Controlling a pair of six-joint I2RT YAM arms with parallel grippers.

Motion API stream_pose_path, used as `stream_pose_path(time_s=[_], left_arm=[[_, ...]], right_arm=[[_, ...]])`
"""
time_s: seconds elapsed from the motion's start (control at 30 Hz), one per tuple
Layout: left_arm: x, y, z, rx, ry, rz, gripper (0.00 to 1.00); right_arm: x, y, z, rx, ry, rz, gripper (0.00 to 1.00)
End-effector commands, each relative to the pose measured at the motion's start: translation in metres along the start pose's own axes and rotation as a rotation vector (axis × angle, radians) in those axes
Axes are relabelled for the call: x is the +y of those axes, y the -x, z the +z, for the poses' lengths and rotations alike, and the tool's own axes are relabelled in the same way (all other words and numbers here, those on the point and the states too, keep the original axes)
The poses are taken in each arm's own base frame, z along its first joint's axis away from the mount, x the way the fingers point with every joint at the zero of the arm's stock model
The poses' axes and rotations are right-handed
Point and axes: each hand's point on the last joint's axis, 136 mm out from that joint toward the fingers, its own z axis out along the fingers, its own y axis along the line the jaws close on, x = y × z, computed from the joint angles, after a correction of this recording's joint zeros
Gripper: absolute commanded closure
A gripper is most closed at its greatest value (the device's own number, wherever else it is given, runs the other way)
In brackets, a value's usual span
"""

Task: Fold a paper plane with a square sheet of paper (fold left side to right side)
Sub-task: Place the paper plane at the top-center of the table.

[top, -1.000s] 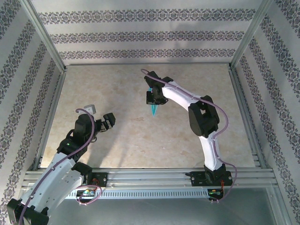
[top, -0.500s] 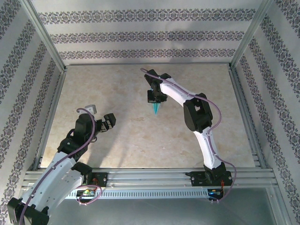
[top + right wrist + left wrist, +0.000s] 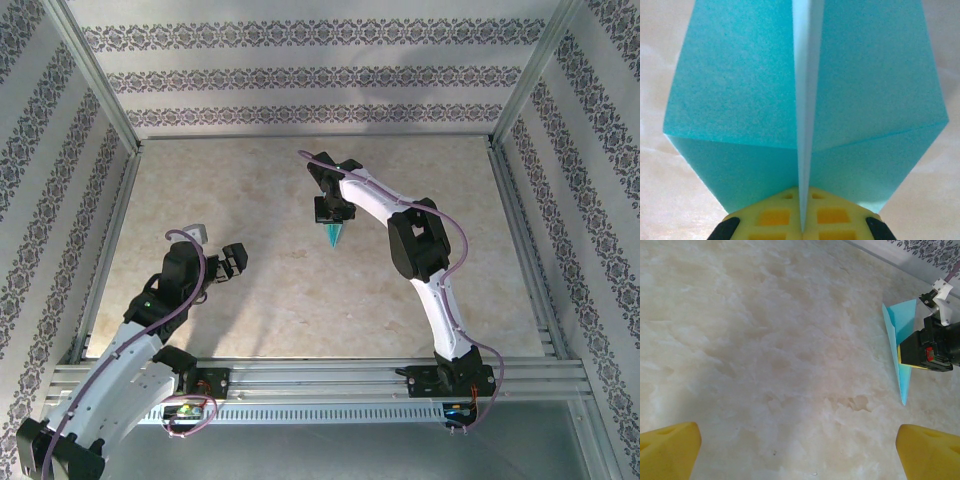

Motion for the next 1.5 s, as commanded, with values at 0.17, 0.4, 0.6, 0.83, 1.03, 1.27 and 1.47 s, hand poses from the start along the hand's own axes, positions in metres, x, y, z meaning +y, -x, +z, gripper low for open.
stream_pose_path(time_s=[0.17,0.4,0.6,0.83,1.03,1.27,1.47], left_arm=[[-0.002,0.010,-0.004,-0.010,0.007,0.012,0.00],[-0.003,0.010,-0.003,-0.007,0.003,0.009,0.00],[-0.002,0.012,-0.004,-0.010,0.010,0.020,0.00],[-0.002,0.015,-0.005,-0.017,0.019,0.027,0.00],[-0.005,0.020,-0.006,-0.022,0.015,0.033,0.00],[-0.005,0.024,-0.006,-0.024,0.024,0.042,0.00],[-0.007,0.025,-0.004,-0.020,0.021,0.041,0.00]], right_arm=[[-0.006,-0.006,0.018,0.039,-0.014,-0.003,0.94],[-0.008,-0.011,0.024,0.050,-0.018,-0.003,0.86],[-0.008,-0.011,0.025,0.050,-0.020,-0.003,0.71],[-0.013,-0.008,0.015,0.017,-0.038,0.009,0.58],[-0.009,-0.005,0.005,-0.004,-0.030,-0.009,0.56],[-0.007,-0.006,-0.001,-0.010,-0.025,-0.016,0.56],[-0.004,-0.005,-0.011,-0.027,-0.013,-0.006,0.56]])
